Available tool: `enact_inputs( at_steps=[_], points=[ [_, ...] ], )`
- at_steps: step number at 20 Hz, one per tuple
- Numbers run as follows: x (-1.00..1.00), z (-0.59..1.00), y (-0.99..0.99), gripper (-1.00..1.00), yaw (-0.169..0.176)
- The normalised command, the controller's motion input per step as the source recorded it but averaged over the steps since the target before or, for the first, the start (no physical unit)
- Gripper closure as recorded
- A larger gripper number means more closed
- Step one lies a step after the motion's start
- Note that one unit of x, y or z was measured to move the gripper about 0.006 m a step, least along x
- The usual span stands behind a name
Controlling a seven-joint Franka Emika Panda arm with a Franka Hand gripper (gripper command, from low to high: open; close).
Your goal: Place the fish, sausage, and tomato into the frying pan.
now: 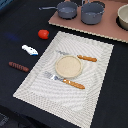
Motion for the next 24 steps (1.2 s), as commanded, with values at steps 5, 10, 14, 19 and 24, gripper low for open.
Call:
enact_inputs(
  at_steps=[5,10,14,19,24],
  points=[
    [0.01,-0.57,-1.0,-1.0,0.0],
    [0.01,-0.56,-1.0,-1.0,0.0],
    [0.0,-0.52,-1.0,-1.0,0.0],
    [0.0,-0.48,-1.0,-1.0,0.0],
    [0.0,-0.42,-1.0,-1.0,0.0]
  ],
)
